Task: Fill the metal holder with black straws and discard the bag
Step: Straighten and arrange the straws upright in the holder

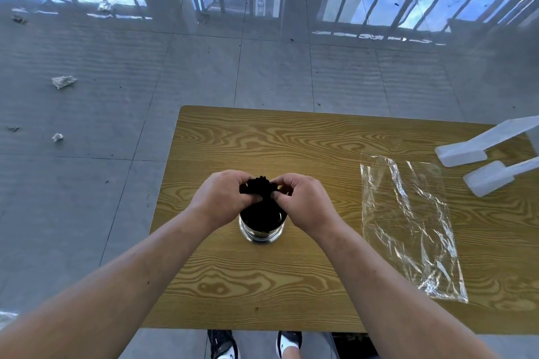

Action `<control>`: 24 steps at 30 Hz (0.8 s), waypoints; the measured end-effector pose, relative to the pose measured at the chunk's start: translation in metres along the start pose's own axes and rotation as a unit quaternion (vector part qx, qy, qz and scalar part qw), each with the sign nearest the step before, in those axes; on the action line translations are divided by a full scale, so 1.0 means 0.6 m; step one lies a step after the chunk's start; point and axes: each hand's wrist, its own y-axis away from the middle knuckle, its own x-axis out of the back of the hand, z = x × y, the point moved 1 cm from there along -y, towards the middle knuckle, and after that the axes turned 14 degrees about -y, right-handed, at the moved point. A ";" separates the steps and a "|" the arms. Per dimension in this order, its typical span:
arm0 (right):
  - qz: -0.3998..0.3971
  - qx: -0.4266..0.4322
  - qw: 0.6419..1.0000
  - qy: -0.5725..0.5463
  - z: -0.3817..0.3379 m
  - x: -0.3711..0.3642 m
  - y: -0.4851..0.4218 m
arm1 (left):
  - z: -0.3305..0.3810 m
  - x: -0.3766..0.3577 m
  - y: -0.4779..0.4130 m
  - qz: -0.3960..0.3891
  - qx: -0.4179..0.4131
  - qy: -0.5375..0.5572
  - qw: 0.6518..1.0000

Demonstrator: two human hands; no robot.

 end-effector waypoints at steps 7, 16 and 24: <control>-0.031 0.002 0.999 -0.011 -0.003 0.005 0.005 | -0.004 0.007 0.004 -0.067 -0.017 0.027 0.997; -0.057 0.009 0.998 -0.010 0.009 0.026 0.052 | 0.011 -0.018 0.031 -0.068 -0.047 -0.145 0.986; -0.063 -0.001 0.998 0.000 0.011 0.018 0.053 | 0.018 -0.042 0.029 0.053 -0.037 -0.163 0.984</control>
